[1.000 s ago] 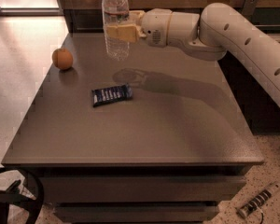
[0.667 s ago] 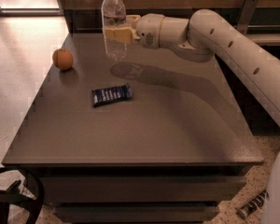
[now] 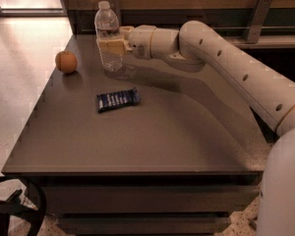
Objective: Move water bottle near orange
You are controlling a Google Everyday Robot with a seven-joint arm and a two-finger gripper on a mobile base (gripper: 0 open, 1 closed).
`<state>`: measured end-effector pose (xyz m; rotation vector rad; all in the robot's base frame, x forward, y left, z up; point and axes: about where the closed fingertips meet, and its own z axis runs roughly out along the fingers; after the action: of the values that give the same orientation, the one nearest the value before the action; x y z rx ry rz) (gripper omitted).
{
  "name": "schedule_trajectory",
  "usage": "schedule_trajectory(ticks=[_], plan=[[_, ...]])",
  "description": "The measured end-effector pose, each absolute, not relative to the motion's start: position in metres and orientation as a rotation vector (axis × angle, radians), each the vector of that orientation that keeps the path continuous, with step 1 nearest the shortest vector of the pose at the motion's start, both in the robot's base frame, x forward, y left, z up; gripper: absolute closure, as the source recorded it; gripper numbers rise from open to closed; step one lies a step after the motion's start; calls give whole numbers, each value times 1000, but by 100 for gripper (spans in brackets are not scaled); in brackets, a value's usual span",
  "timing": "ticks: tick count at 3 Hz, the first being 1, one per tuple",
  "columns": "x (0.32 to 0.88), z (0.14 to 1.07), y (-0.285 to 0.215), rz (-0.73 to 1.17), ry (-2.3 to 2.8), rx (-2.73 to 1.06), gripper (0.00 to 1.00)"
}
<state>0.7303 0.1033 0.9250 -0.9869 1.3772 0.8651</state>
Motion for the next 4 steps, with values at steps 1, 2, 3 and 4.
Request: schedule_trajectory(ticks=[1, 2, 3, 4], plan=[[719, 928, 131, 858, 1344, -1032, 100], [710, 914, 153, 847, 1354, -1066, 100], [710, 901, 156, 845, 1374, -1068, 100], [713, 890, 155, 850, 1387, -1058, 100]])
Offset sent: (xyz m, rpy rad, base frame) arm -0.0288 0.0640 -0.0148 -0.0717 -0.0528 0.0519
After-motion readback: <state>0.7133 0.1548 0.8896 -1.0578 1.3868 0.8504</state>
